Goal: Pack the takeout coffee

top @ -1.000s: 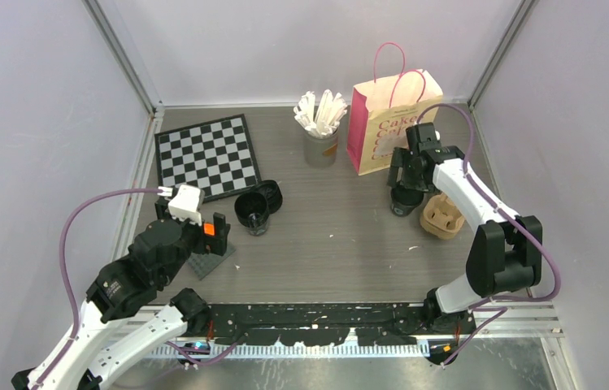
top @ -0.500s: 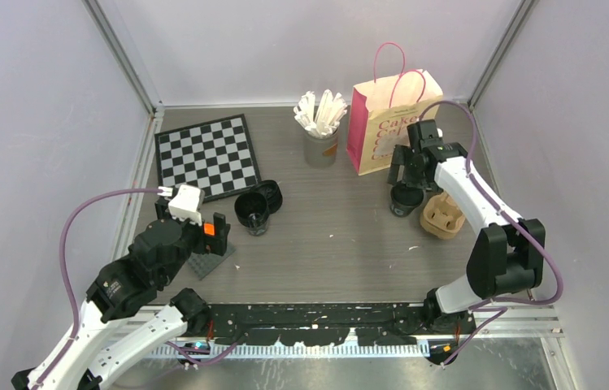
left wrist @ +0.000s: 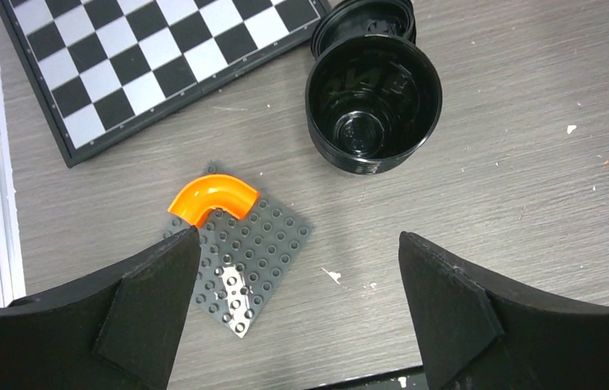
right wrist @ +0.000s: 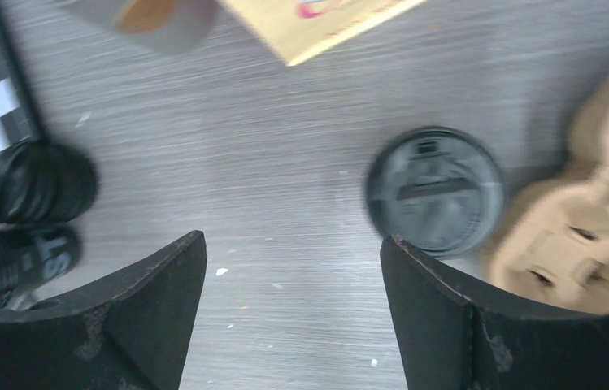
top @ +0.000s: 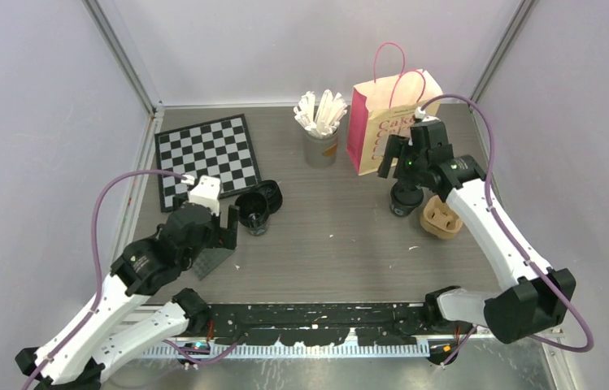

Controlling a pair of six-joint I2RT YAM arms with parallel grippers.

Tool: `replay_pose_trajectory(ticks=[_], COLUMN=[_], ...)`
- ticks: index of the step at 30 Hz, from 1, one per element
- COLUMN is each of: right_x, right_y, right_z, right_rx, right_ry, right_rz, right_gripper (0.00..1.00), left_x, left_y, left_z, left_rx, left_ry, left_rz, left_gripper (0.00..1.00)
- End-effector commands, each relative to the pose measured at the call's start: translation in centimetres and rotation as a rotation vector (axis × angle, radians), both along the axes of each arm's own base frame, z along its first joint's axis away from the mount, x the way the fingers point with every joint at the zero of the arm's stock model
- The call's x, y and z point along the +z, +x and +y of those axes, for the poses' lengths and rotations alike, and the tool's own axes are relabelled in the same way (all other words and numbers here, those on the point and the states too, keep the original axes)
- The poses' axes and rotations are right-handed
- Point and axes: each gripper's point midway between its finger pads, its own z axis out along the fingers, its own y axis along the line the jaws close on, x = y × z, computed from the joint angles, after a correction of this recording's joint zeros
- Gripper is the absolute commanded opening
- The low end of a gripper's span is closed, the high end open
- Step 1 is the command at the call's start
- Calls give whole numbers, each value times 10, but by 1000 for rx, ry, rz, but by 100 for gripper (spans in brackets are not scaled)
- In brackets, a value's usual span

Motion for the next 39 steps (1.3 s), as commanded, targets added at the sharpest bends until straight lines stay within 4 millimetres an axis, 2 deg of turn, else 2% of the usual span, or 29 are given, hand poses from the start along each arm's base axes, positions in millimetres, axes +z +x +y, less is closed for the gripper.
replay_pose_trajectory(ticks=[1, 5, 7, 9, 12, 17, 21, 26, 31, 33, 39], right_x=[21, 7, -1, -12, -28, -49, -54, -54, -57, -57, -52], right_y=[-11, -36, -44, -49, -51, -51, -54, -57, -59, -64, -67], right_z=[68, 120, 135, 140, 137, 118, 113, 120, 120, 126, 126], right_rx=[175, 332, 375, 409, 433, 416, 410, 438, 438, 472, 482], right_ry=[158, 232, 246, 228, 175, 80, 68, 108, 109, 136, 152], right_rz=[-110, -113, -108, -95, -89, -105, -109, -107, -100, -94, -113], right_gripper=[81, 81, 81, 81, 84, 94, 94, 94, 94, 94, 94], left_x=[12, 13, 8, 4, -3, -18, -27, -34, -38, -40, -44], left_y=[7, 16, 23, 31, 43, 64, 76, 89, 94, 94, 96], left_z=[-6, -15, -21, -24, -27, -25, -31, -24, -19, -19, -23], left_rx=[56, 65, 66, 68, 65, 89, 73, 105, 129, 133, 119], left_ry=[-46, -27, -8, -6, -53, -117, -127, -114, -107, -104, -123], left_rz=[15, 70, 115, 160, 237, 316, 320, 330, 337, 344, 353], left_gripper=[94, 92, 91, 88, 80, 67, 57, 44, 41, 40, 39])
